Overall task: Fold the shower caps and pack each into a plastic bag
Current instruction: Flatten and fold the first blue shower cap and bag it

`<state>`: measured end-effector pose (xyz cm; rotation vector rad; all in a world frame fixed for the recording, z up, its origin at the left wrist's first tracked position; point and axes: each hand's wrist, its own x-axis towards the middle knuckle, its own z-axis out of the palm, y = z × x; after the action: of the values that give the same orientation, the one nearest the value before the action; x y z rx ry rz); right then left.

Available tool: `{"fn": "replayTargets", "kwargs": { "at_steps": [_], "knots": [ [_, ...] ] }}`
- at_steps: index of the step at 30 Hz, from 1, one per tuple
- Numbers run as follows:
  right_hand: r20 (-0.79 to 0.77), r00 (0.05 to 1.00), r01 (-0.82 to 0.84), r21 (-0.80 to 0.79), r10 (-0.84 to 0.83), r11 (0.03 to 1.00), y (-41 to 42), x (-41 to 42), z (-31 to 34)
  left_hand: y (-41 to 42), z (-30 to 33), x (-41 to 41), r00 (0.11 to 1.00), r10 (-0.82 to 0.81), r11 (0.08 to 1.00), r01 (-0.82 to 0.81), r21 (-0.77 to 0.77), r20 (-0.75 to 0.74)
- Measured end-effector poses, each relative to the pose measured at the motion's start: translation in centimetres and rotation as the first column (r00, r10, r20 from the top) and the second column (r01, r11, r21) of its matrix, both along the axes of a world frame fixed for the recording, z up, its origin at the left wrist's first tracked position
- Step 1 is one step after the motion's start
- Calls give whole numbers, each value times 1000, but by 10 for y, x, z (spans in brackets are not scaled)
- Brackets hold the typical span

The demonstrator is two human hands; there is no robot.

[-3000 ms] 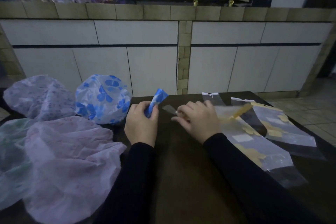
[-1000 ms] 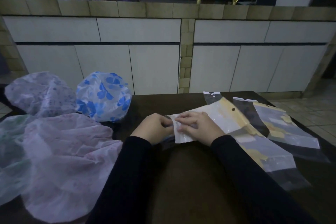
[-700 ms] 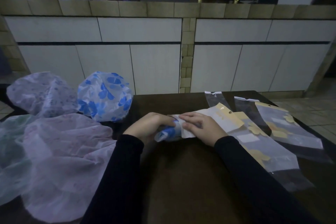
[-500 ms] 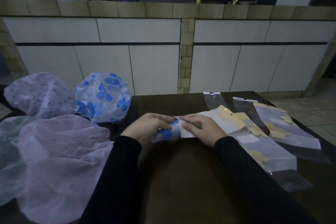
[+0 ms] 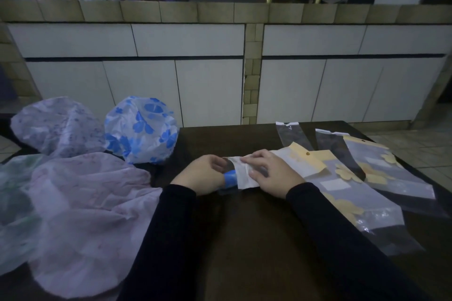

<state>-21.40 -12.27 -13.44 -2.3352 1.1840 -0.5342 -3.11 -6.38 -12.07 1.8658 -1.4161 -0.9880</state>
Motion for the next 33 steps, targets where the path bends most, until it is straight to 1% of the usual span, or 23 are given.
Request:
{"fn": "replayTargets", "kwargs": {
  "at_steps": [1,2,4,5,7,9,10,12,13,14,15,17,18,20,22,23,24,26,28,29,30,31,33],
  "knots": [
    [-58,998,27,-45,-30,999,0,0,0,0,1,1,995,55,998,-55,-4,87],
    [-134,988,58,-117,-74,991,-1,1,-1,-1,1,2,985,118,993,-115,-28,125],
    [-228,963,91,-219,-142,971,-2,2,-2,-2,-1,4,966,228,972,-218,-91,118],
    [-236,961,90,-221,-143,971,-2,4,-3,-3,-2,1,959,272,958,-261,-122,77],
    [-211,972,58,-207,-103,977,-1,7,-6,-5,-5,-9,959,282,944,-282,-172,-24],
    [-193,978,36,-210,-77,977,0,8,-7,-7,-8,-17,961,263,944,-274,-183,-83],
    [-164,983,44,-200,-77,979,0,8,-7,-9,-7,-17,948,288,940,-307,-149,-138],
    [-24,995,94,-146,-99,985,-1,6,-6,-9,-5,-11,904,370,917,-392,-71,-216],
    [41,993,119,-128,-114,985,-1,4,-5,-9,-4,-8,897,400,904,-420,-78,-190],
    [63,990,133,-127,-125,983,-1,3,-4,-9,-4,-7,894,419,895,-436,-97,-156],
    [39,990,137,-135,-133,981,-1,1,-4,-9,-4,-8,892,430,887,-446,-117,-139],
    [-32,989,139,-159,-146,977,0,-1,-5,-6,-5,-12,885,440,876,-461,-146,-152],
    [-49,988,139,-171,-150,975,0,0,-6,-6,-7,-13,882,432,877,-459,-142,-187],
    [-66,987,134,-189,-149,973,1,4,-7,-7,-7,-15,877,378,900,-423,-102,-297],
    [-85,985,131,-200,-150,971,1,8,-8,-5,-8,-17,850,288,934,-350,-65,-442],
    [-83,984,140,-200,-159,970,2,9,-8,-5,-8,-17,833,256,942,-329,-67,-490],
    [-72,983,152,-200,-169,968,2,10,-8,-4,-9,-17,835,235,941,-325,-100,-497],
    [-57,981,166,-230,-184,959,1,13,-10,1,-7,-19,881,250,898,-366,-243,-402],
    [-61,977,179,-297,-205,938,-1,20,-13,8,-6,-21,902,389,808,-432,-400,-188],
    [-58,973,192,-325,-222,926,-3,25,-15,10,-7,-21,872,487,773,-454,-443,-43],
    [-50,969,210,-340,-240,917,-6,30,-17,13,-9,-21,823,559,765,-464,-447,103],
    [-40,965,229,-343,-258,911,-10,35,-18,14,-12,-20,781,583,783,-466,-413,225],
    [-20,959,260,-341,-284,903,-19,45,-20,17,-19,-19,758,531,845,-439,-306,380]
  ]
}}
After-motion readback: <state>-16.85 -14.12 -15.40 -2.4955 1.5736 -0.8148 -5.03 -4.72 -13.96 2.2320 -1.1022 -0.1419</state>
